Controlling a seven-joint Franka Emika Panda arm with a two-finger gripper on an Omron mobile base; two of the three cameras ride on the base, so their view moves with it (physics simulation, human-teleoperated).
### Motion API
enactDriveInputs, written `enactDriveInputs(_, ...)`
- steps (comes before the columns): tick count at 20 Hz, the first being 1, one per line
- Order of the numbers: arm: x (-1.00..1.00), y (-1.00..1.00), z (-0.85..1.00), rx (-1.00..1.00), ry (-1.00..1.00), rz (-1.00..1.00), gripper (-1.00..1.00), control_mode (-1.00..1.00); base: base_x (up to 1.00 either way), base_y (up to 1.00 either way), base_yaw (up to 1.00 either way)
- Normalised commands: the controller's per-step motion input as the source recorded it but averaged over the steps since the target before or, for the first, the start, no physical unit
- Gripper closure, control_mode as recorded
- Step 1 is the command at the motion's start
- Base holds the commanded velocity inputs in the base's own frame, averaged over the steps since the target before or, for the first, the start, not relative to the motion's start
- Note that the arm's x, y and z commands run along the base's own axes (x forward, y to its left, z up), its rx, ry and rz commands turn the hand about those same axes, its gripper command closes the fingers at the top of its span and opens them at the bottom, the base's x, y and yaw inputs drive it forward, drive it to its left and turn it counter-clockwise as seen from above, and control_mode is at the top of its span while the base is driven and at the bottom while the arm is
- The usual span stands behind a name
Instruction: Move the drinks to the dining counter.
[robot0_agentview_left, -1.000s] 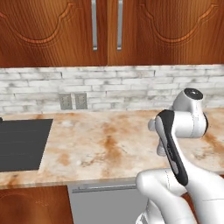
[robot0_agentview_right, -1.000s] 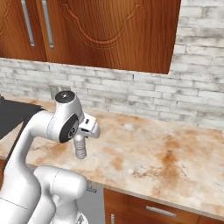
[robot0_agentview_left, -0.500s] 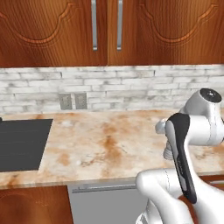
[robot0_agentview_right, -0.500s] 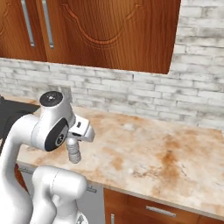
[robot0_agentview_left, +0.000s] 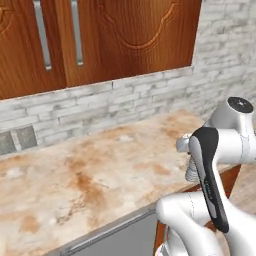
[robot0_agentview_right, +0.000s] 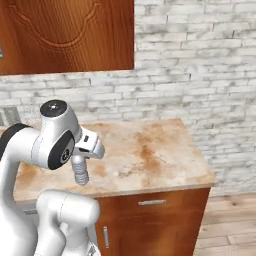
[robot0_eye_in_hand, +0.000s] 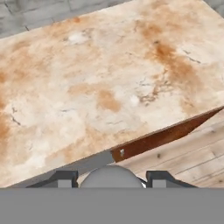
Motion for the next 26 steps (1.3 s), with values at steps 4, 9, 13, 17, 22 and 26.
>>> enactDriveInputs(4,0.0,0.0,0.0,0.0,0.0,0.0,1.0,1.0,0.0,0.0,-0.97)
enactDriveInputs(9,0.0,0.0,0.0,0.0,0.0,0.0,1.0,1.0,0.0,0.0,-0.98)
enactDriveInputs(13,0.0,0.0,0.0,0.0,0.0,0.0,1.0,1.0,0.0,0.0,-1.0)
enactDriveInputs(17,0.0,0.0,0.0,0.0,0.0,0.0,1.0,1.0,0.0,0.0,-1.0)
enactDriveInputs(22,0.0,0.0,0.0,0.0,0.0,0.0,1.0,1.0,0.0,0.0,-1.0)
enactDriveInputs(26,0.0,0.0,0.0,0.0,0.0,0.0,1.0,1.0,0.0,0.0,-1.0)
